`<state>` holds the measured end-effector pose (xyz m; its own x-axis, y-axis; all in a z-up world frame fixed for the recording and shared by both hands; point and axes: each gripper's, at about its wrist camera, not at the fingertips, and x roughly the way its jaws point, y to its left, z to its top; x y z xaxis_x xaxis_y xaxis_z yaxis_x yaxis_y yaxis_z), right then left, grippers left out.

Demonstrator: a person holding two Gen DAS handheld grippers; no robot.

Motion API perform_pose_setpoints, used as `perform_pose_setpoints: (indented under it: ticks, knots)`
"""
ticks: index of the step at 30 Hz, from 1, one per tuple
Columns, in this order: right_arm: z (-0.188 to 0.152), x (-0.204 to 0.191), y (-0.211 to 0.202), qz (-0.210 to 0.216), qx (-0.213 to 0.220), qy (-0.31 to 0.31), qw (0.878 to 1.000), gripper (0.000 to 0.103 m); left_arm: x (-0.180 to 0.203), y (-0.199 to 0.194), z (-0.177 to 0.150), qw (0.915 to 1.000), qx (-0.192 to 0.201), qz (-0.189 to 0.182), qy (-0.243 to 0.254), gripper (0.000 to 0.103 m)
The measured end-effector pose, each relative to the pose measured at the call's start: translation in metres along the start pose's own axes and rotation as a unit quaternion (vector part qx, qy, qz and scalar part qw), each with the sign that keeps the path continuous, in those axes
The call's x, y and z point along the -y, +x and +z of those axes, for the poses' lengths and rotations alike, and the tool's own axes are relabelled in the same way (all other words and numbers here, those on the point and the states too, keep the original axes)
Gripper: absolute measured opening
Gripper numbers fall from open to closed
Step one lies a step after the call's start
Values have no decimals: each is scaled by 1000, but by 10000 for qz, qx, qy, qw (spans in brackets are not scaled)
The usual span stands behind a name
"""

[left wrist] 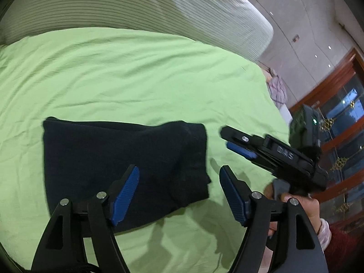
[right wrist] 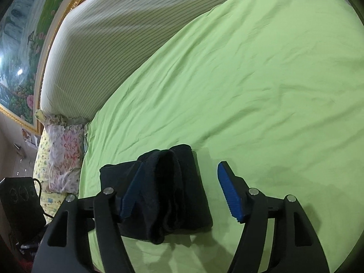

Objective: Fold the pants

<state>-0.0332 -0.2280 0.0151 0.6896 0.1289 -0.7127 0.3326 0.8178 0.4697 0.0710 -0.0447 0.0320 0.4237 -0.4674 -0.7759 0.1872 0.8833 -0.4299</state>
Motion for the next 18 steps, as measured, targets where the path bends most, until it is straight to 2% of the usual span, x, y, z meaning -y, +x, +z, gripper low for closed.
perform_pose_setpoints:
  ticks: [6, 11, 18]
  knots:
    - [-7, -15, -7, -59, 54, -210, 9997, 73, -37, -8, 4, 9986, 73, 227, -473, 73]
    - [-14, -32, -5, 4, -48, -350, 9994, 74, -68, -16, 2, 9956, 166, 334, -855, 74]
    - [-17, -58, 3, -323, -55, -810, 9962, 75, -100, -23, -4, 9910, 204, 430, -1252, 74]
